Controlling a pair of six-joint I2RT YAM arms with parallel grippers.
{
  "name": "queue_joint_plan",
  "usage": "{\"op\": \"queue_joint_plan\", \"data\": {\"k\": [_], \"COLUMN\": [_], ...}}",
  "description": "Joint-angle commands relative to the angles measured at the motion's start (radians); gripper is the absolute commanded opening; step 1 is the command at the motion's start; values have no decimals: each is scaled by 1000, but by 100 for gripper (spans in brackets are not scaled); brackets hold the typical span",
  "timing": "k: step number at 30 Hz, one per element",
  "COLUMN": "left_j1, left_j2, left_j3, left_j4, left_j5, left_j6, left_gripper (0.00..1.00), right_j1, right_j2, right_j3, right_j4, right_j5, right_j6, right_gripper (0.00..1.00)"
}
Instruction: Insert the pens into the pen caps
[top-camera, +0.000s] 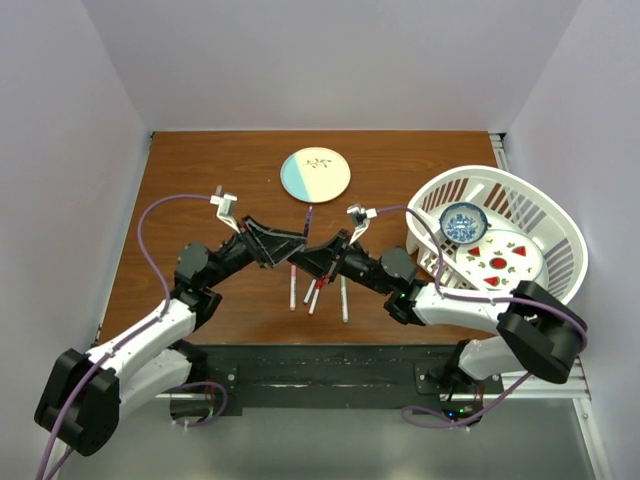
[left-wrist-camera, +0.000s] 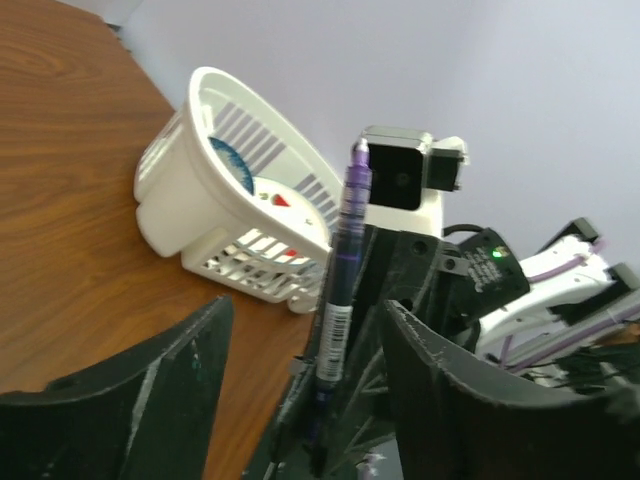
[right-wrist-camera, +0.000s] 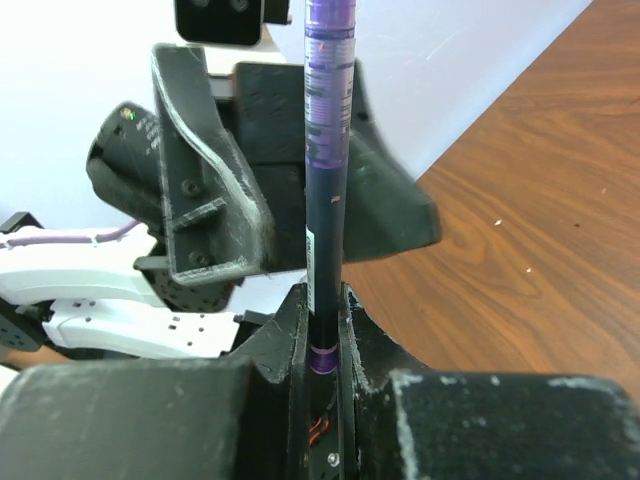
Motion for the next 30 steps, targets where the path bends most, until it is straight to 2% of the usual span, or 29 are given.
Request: {"op": "queue_joint_plan", "data": {"k": [1, 3, 6, 7, 8, 9, 11, 12, 14, 15, 16, 18, 20, 25, 27, 30], "left_j1": [-3, -3, -1, -1, -1, 0, 6, 23, 89, 183, 222, 292, 321, 332, 341, 361], "left_j2": [-12, -18, -9, 0, 10, 41, 81, 125, 179, 226, 248, 325, 400, 745, 854, 998], "left_j3": [149, 186, 285, 346, 380, 449, 514, 566, 624, 663, 675, 732, 799, 1118, 1175, 1279], "left_j4": [-272, -404, -628, -683, -798, -844, -1013, -1041, -1134, -1138, -1135, -1129, -1180, -1385, -1377, -1403], "left_j5": [-29, -48, -184, -224, -271, -395, -521, -629, -608, -529, -497, -546, -624, -865, -871, -807], "left_j6": [149, 214, 315, 350, 431, 470, 577, 614, 631, 628, 628, 646, 706, 840, 880, 962], "left_gripper": [72, 78, 79, 79, 79, 79, 79, 79, 79, 77, 77, 77, 77, 79, 79, 78], "right_j1": [0, -1, -1, -1, -1, -1, -1, -1, -1, -1, -1, -1, -1, -1, -1, -1], "right_j2": [-55, -95, -190, -227, -259, -338, -421, -513, -601, -677, -717, -780, -862, -974, -983, -991], "right_j3": [-39, -51, -53, -54, -61, -70, -99, -105, -116, -116, -117, -119, -120, -113, -102, -102], "right_j4": [-21, -53, -232, -345, -390, -429, -544, -579, -690, -726, -794, -852, -914, -1009, -1027, -1009], "right_j5": [85, 102, 145, 170, 187, 191, 246, 259, 292, 306, 319, 345, 349, 366, 363, 333], "right_j6": [-43, -48, -69, -94, -103, -111, -135, -146, -177, -190, -200, -216, -223, -229, -238, -253], "right_gripper": [0, 0, 0, 0, 0, 0, 0, 0, 0, 0, 0, 0, 0, 0, 0, 0]}}
